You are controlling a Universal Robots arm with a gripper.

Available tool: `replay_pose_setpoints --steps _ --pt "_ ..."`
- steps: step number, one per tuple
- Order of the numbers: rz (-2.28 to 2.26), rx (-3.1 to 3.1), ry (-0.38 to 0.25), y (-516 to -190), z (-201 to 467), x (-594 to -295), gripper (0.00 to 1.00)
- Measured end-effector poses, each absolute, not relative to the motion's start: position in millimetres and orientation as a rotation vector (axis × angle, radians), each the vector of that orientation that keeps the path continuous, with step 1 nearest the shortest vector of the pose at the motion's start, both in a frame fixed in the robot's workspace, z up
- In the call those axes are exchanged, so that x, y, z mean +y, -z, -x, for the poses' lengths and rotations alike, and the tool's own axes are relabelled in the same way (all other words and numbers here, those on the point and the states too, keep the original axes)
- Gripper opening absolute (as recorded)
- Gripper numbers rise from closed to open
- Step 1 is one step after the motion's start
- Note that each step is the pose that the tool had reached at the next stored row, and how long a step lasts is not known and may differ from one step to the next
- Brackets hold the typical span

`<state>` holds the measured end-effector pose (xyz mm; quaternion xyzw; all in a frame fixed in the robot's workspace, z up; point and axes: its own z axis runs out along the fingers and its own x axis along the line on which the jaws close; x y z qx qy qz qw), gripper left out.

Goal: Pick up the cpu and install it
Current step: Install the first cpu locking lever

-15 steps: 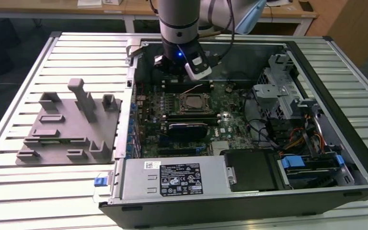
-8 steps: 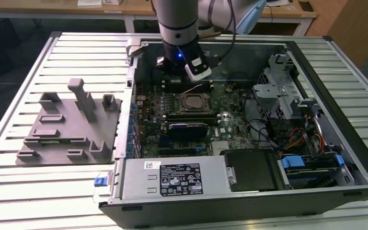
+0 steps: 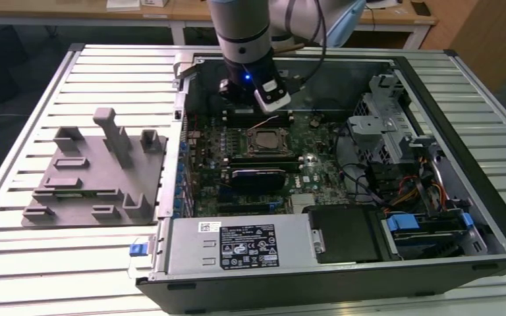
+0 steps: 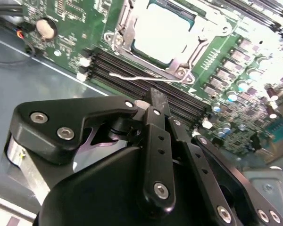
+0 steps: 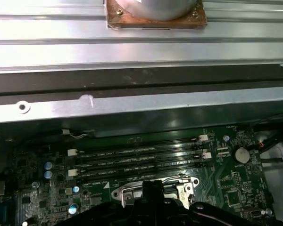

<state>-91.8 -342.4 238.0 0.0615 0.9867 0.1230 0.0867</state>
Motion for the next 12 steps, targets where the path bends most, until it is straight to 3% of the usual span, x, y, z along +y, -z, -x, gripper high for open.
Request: replay_pose_setpoints --steps 12 --pt "-0.307 2.918 -0.353 -228.1 88.1 -342.2 0.11"
